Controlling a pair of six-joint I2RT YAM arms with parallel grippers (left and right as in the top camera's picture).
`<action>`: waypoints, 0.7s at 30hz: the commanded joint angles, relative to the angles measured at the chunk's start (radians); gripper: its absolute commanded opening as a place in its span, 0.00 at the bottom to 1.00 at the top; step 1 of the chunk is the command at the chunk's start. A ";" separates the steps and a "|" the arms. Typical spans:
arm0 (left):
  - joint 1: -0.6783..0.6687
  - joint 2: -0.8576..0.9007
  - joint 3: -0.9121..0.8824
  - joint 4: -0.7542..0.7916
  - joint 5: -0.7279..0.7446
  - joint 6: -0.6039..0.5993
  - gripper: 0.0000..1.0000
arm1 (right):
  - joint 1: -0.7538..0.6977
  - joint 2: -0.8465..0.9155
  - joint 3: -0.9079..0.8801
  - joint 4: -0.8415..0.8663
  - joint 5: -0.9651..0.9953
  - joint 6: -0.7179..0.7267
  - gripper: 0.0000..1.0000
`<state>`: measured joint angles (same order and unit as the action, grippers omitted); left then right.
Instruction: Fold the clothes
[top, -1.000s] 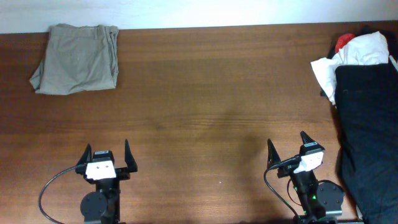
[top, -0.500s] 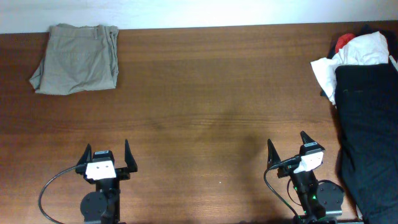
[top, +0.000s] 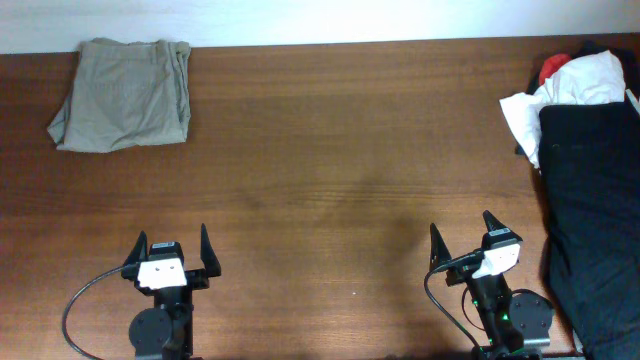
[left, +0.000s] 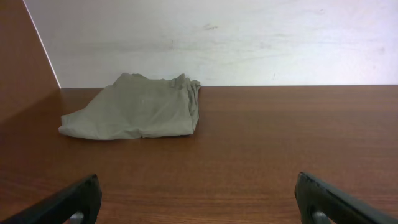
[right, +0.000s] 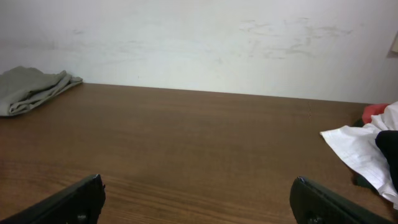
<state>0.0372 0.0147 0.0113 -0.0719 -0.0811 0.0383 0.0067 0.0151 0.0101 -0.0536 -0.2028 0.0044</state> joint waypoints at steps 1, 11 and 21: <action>0.007 -0.009 -0.002 -0.007 0.014 0.016 0.99 | 0.006 -0.002 -0.005 -0.006 0.005 0.012 0.99; 0.007 -0.009 -0.002 -0.007 0.014 0.016 0.99 | 0.006 -0.002 -0.005 -0.006 0.005 0.012 0.99; 0.007 -0.009 -0.002 -0.007 0.014 0.016 0.99 | 0.006 -0.002 -0.005 0.081 -0.748 0.034 0.99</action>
<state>0.0372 0.0147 0.0113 -0.0719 -0.0784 0.0383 0.0074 0.0154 0.0101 -0.0204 -0.7319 0.0048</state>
